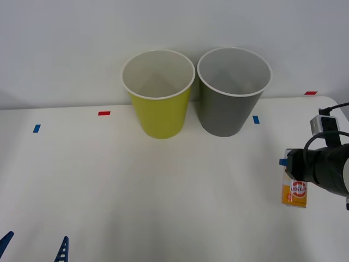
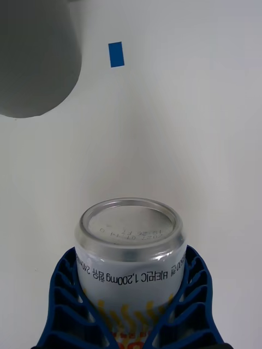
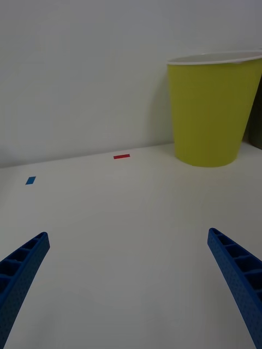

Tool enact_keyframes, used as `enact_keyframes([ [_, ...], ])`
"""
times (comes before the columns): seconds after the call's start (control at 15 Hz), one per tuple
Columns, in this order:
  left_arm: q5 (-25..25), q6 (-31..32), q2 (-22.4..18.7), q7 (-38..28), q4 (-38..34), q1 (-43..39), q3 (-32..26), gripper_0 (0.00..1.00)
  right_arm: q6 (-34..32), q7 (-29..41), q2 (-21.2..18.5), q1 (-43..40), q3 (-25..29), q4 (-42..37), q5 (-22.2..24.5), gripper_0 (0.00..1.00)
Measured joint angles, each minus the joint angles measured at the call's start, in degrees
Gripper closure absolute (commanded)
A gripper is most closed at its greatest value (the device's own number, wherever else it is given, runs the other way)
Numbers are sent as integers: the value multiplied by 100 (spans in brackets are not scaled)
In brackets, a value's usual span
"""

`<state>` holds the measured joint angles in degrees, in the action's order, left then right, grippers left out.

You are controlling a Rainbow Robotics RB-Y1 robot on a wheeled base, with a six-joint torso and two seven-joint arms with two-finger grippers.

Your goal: Put cans in the gray bin and PET bottles in the light green bin.

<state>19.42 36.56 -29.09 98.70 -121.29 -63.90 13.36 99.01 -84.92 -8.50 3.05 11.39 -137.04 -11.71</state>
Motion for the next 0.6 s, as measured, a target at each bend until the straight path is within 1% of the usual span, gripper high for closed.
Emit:
enact_keyframes([
  [0.07, 0, 0, 0, 0, 0, 0, 0, 0, 3, 1, -44, -24, -112, -83, 143, 100],
  [0.2, 0, 0, 0, 0, 0, 0, 0, 0, -99, 63, -46, -19, -263, -180, 230, 100],
  [0.4, 0, 0, 0, 0, 0, 0, 0, 0, -149, -2, 177, 65, -231, -273, 366, 100],
  [0.6, 0, 0, 0, 0, 0, 0, 0, 0, -213, -117, 196, 176, -221, -500, 370, 100],
])
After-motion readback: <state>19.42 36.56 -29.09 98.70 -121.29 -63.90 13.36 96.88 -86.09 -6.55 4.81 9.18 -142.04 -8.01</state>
